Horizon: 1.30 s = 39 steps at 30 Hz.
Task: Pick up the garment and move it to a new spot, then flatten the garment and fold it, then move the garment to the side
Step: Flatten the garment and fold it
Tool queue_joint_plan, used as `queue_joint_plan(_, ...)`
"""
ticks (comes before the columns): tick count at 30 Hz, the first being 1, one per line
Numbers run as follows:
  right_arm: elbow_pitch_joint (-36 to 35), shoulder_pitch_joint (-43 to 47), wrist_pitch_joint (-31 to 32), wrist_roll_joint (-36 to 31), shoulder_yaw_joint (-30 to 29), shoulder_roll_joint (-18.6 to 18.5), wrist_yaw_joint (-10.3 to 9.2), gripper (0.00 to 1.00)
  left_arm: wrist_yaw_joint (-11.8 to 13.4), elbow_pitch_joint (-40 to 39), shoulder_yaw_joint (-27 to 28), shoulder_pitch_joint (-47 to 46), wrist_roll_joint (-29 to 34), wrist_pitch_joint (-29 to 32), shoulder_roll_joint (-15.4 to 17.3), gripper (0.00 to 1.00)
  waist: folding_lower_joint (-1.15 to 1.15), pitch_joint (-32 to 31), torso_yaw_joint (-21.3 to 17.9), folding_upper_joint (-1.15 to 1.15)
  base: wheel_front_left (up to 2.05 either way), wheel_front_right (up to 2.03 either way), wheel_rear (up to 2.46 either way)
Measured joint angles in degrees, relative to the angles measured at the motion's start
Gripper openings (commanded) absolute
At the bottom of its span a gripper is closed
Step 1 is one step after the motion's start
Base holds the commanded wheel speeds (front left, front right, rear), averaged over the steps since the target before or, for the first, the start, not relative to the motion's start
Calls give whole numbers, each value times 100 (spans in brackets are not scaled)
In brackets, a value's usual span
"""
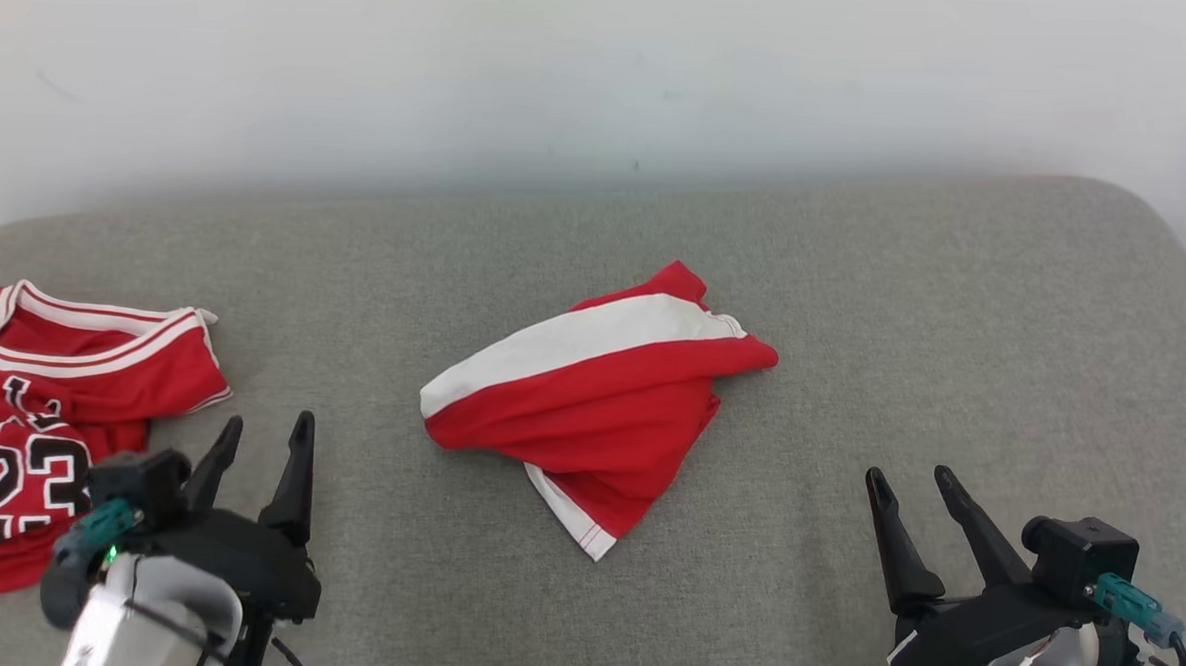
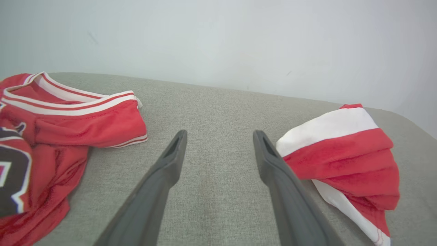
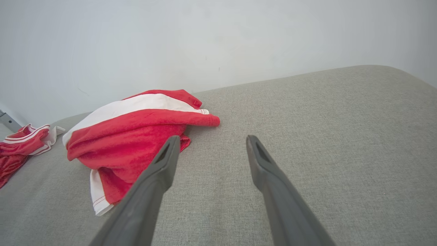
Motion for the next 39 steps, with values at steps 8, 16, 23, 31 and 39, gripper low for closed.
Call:
queue_joint_plan(8, 1, 188, -176, -10, -141, 90, -51, 100, 0, -672, 1581, 1098, -36, 1, -347, 100, 0, -303, 101, 0, 0, 0, 0)
queue_joint_plan(16, -40, 359, -319, 2, -287, 221, -96, 100, 0, -1931, 2064, 1935, 369, 1, -582, 100, -1, -466, 203, 0, 0, 0, 0)
queue_joint_plan(23, -18, 361, -321, 2, -292, 287, -101, 100, -10, -2488, 1311, 2205, 858, 13, -110, 100, 0, -429, 197, 0, 0, 0, 0)
queue_joint_plan(31, 81, 485, -166, 1, -256, 182, -115, 100, -8, -2646, 1305, 2325, 969, 358, 54, 100, 0, -354, 153, 0, 0, 0, 0)
queue_joint_plan(39, 103, 575, -167, 4, -519, 101, -142, 100, -5, -2807, 1488, 2472, 992, 534, 129, 100, 0, -292, 117, 0, 0, 0, 0)
